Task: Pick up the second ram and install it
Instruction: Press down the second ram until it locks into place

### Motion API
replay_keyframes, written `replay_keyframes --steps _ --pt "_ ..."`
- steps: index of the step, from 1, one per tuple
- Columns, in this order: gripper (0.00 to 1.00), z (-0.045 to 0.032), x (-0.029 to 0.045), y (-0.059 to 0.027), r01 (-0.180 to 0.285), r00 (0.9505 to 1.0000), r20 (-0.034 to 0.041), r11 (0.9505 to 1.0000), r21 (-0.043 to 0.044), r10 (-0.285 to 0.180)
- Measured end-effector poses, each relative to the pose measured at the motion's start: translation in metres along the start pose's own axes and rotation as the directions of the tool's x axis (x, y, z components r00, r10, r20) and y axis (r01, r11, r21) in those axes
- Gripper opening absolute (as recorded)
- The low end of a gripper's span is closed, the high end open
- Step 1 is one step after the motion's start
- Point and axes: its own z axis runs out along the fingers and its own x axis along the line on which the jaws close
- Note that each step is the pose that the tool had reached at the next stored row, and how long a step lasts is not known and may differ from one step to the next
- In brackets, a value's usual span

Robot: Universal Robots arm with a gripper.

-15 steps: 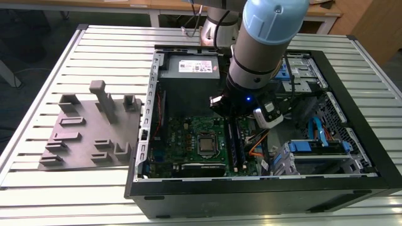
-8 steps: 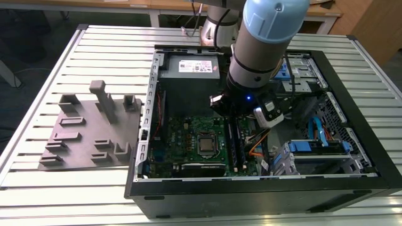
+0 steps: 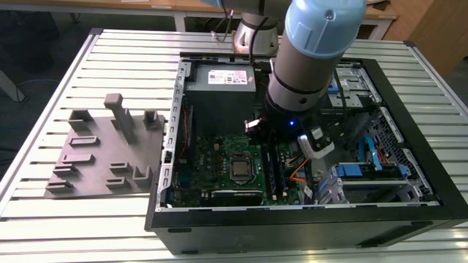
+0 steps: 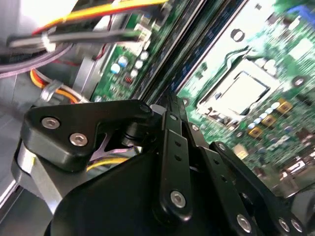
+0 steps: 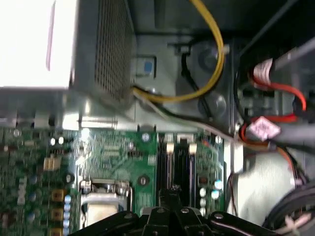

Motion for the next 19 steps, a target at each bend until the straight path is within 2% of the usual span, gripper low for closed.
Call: replay_keyframes --steps 7,11,19 --pt "0.11 -0.0017 0.0005 -0.0193 0.0 1.0 -0.0004 0.9993 0.0369 0.0" --pt "0.11 -0.0015 0.0006 -0.0297 0.0 1.0 -0.0006 0.9987 0.0515 0.0" --pt "0.11 0.0011 0.0006 -0.0326 -0.001 1.0 -0.0007 0.9986 0.0531 0.001"
